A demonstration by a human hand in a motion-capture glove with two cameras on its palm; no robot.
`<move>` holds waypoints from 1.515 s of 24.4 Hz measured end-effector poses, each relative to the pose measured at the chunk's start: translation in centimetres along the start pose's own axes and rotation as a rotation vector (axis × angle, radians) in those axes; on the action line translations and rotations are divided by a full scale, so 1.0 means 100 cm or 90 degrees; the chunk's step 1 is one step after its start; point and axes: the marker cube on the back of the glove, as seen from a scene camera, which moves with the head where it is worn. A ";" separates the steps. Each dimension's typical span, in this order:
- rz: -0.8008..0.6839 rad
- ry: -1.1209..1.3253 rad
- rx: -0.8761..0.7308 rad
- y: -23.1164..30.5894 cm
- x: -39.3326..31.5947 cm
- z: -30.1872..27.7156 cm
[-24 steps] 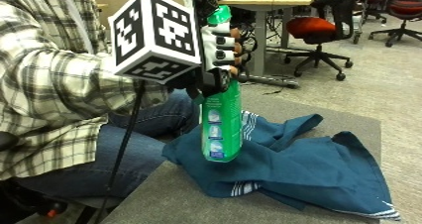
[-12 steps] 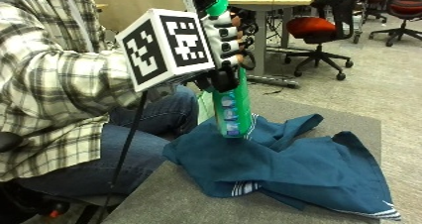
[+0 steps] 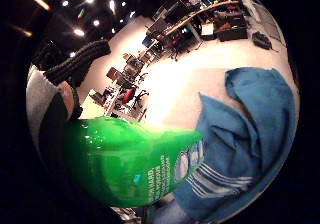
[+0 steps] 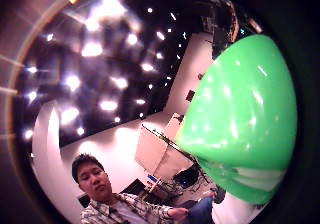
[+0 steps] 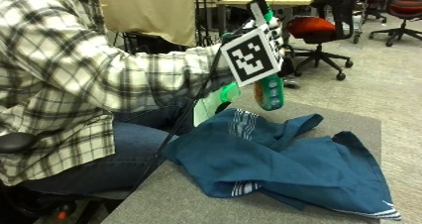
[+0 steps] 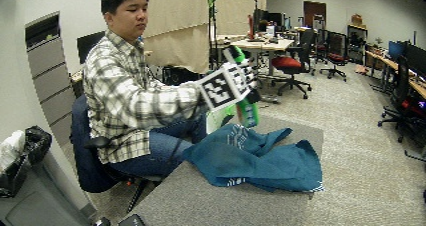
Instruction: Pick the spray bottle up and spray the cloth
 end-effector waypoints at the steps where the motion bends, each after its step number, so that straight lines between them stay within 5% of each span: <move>1: 0.004 0.002 -0.006 -0.004 0.010 0.012; 11: 0.032 0.027 -0.093 -0.014 0.085 0.079; 37: 0.102 0.098 -0.248 0.006 0.084 0.068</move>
